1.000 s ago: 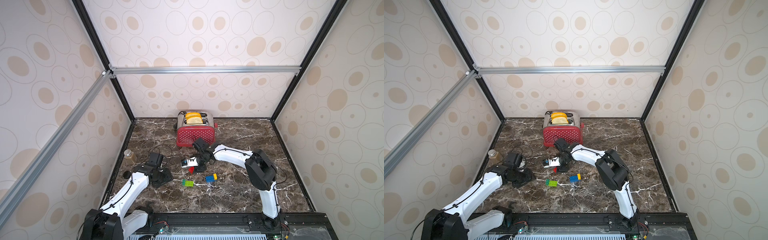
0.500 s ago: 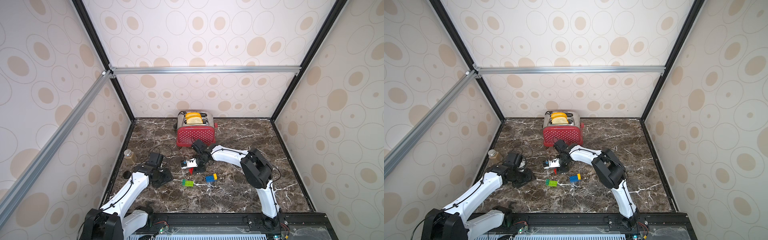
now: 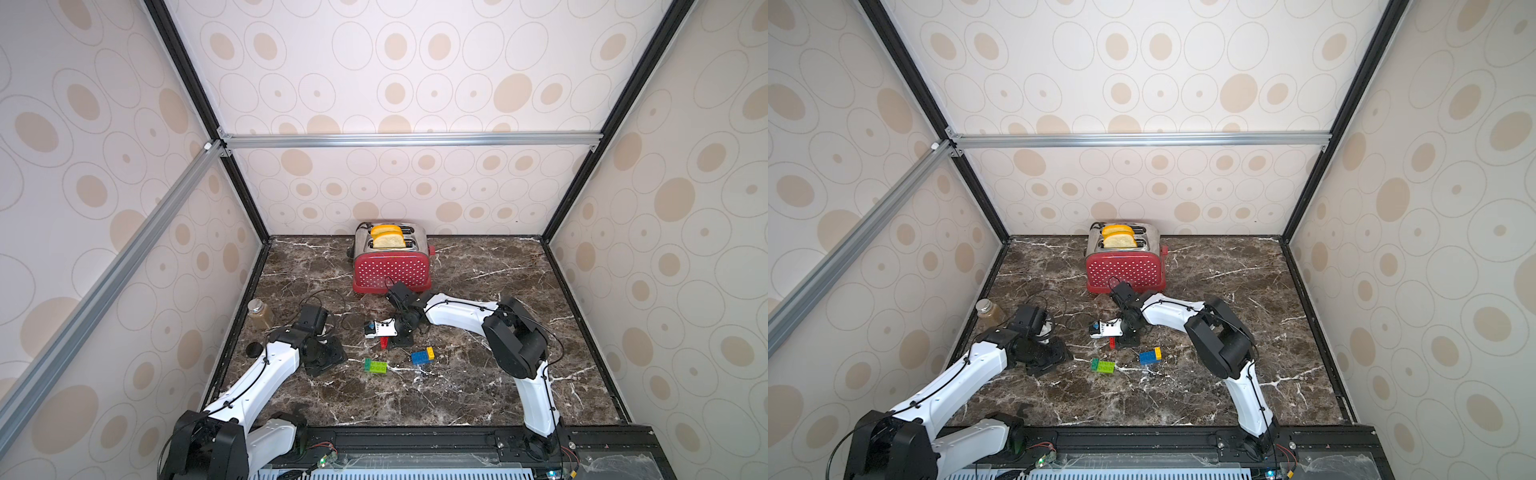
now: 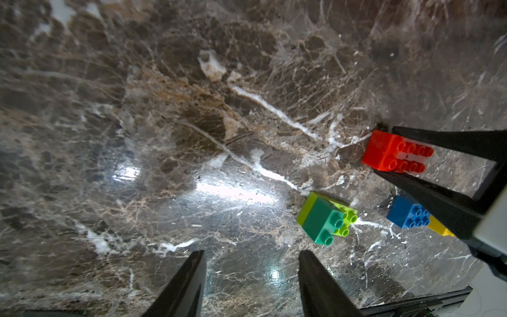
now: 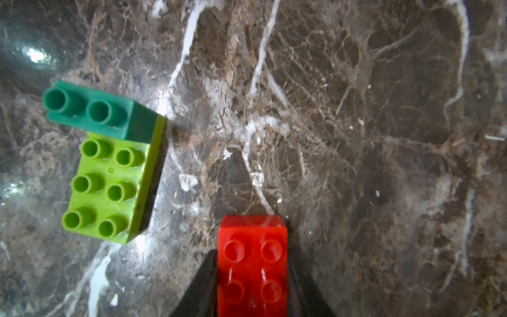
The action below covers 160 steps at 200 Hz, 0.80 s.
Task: Assemble the number 5 with lego
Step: Pick up the lego brick from the center of the board, then adjust the lego brick at the center of the board.
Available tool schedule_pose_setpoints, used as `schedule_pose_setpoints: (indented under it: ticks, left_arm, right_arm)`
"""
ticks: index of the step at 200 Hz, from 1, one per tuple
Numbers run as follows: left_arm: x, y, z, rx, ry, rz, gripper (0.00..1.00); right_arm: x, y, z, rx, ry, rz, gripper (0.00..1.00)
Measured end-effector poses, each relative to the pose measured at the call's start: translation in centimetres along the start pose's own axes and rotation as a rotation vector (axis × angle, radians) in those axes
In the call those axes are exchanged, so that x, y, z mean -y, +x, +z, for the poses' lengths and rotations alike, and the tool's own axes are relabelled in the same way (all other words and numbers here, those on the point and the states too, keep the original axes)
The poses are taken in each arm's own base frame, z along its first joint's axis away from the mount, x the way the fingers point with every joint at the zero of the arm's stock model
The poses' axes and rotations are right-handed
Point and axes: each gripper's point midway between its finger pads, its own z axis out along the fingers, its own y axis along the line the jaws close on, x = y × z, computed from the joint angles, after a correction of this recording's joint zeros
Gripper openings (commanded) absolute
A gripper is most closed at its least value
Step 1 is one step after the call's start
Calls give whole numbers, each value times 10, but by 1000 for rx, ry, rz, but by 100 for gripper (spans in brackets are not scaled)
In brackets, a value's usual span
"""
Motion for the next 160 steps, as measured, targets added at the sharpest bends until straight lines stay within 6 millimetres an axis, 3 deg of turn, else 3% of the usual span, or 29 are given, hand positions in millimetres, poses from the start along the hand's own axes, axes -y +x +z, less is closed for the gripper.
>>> schedule_pose_setpoints:
  ticks: [36, 99, 160]
  left_arm:
    - [0, 5, 12, -57, -7, -2, 45]
    - [6, 20, 38, -141, -34, 52, 43]
    - [21, 21, 52, -152, -10, 88, 41]
  right_arm:
    - [2, 5, -18, -9, 41, 49, 30]
    - [4, -8, -97, 70, 202, 133, 30]
    - [-24, 18, -111, 52, 222, 277, 30]
